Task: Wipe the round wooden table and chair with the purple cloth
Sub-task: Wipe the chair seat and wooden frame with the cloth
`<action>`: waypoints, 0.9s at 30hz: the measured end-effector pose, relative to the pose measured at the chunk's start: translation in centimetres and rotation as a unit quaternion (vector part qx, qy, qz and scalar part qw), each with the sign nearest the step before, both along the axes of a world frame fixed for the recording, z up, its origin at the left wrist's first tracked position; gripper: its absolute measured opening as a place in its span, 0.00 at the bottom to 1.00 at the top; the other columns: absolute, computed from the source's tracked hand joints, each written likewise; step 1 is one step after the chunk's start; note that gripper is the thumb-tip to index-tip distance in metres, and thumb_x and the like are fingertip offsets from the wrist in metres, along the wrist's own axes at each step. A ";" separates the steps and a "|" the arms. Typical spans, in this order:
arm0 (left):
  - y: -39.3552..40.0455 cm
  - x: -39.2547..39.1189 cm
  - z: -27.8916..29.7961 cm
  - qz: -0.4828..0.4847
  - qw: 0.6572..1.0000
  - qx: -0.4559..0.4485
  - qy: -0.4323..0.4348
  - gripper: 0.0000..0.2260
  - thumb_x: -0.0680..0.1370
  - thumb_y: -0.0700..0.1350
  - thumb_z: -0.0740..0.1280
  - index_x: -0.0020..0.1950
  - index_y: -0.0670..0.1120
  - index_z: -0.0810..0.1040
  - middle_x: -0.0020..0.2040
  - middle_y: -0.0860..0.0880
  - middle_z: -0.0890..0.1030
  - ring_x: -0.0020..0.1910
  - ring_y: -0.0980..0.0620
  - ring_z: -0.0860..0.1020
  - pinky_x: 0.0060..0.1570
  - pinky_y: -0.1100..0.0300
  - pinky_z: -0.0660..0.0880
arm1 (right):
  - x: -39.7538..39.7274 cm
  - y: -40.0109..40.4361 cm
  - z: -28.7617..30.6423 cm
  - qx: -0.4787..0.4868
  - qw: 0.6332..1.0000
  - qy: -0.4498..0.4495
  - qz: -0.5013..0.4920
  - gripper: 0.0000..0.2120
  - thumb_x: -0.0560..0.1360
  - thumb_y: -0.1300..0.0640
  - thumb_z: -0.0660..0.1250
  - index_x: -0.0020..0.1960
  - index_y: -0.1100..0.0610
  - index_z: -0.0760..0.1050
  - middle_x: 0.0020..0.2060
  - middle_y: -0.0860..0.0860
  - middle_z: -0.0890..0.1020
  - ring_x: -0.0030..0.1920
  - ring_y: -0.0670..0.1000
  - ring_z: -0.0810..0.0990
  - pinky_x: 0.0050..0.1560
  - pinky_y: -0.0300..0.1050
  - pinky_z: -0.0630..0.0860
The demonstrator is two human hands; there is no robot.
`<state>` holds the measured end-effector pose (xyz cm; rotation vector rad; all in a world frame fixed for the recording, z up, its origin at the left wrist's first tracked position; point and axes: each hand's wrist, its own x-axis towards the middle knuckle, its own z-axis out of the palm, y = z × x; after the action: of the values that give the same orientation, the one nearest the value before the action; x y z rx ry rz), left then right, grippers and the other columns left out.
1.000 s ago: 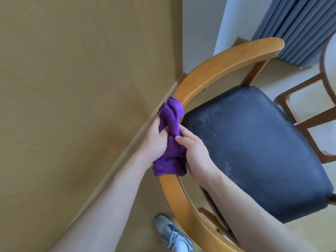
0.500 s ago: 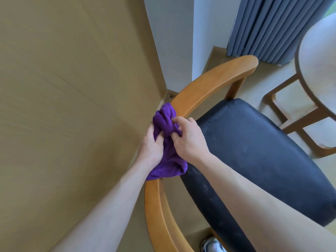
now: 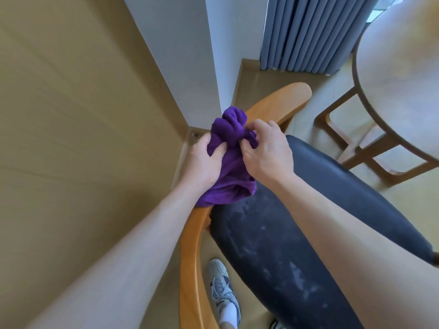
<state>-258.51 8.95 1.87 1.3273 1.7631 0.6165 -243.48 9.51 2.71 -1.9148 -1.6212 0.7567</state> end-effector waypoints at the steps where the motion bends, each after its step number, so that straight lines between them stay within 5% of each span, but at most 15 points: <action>1: 0.7 0.5 0.0 -0.008 1.000 0.007 0.003 0.11 0.83 0.53 0.65 0.62 0.52 0.79 0.54 0.54 0.84 0.55 0.50 0.80 0.60 0.52 0.76 | 0.5 0.6 0.1 0.000 1.000 -0.011 -0.007 0.09 0.78 0.51 0.65 0.58 0.45 0.78 0.45 0.45 0.71 0.47 0.49 0.73 0.41 0.45 0.67; 7: 4.9 3.4 0.7 -0.083 0.994 0.030 0.063 0.12 0.83 0.56 0.63 0.63 0.52 0.77 0.56 0.51 0.83 0.55 0.46 0.79 0.51 0.56 0.71 | 3.0 3.4 0.1 0.003 0.996 -0.048 -0.075 0.11 0.77 0.51 0.66 0.59 0.46 0.79 0.46 0.48 0.71 0.53 0.54 0.74 0.50 0.47 0.68; 13: 8.1 5.9 0.6 -0.147 0.983 0.041 0.105 0.14 0.83 0.60 0.60 0.63 0.56 0.74 0.56 0.52 0.82 0.55 0.43 0.80 0.56 0.48 0.77 | 5.5 5.4 0.3 -0.015 0.990 -0.050 -0.130 0.11 0.78 0.51 0.67 0.59 0.44 0.79 0.49 0.49 0.73 0.53 0.52 0.74 0.51 0.48 0.70; 20: 10.9 9.8 1.0 -0.180 0.966 0.083 0.163 0.12 0.84 0.62 0.55 0.55 0.56 0.71 0.46 0.54 0.79 0.46 0.44 0.79 0.45 0.52 0.72 | 7.8 8.2 0.9 -0.018 0.976 -0.004 -0.219 0.14 0.79 0.54 0.66 0.63 0.44 0.79 0.52 0.49 0.72 0.55 0.52 0.75 0.58 0.50 0.74; 23: 11.1 11.2 1.5 -0.195 0.961 0.088 0.174 0.13 0.85 0.59 0.55 0.58 0.52 0.72 0.51 0.51 0.81 0.51 0.43 0.80 0.52 0.48 0.76 | 8.4 9.1 0.9 -0.012 0.966 0.010 -0.259 0.15 0.79 0.56 0.65 0.64 0.45 0.80 0.55 0.50 0.74 0.56 0.53 0.76 0.56 0.48 0.72; 27: 10.3 9.7 2.5 -0.255 0.955 0.077 0.132 0.21 0.84 0.51 0.62 0.77 0.52 0.68 0.69 0.49 0.77 0.67 0.44 0.76 0.67 0.46 0.74 | 9.0 8.6 0.6 -0.013 0.949 0.063 -0.307 0.20 0.77 0.62 0.60 0.62 0.47 0.82 0.53 0.49 0.77 0.53 0.50 0.78 0.54 0.38 0.76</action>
<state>-248.77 19.24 4.33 1.9598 1.4973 0.2966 -234.49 18.12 3.28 -2.1658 -0.8523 0.6149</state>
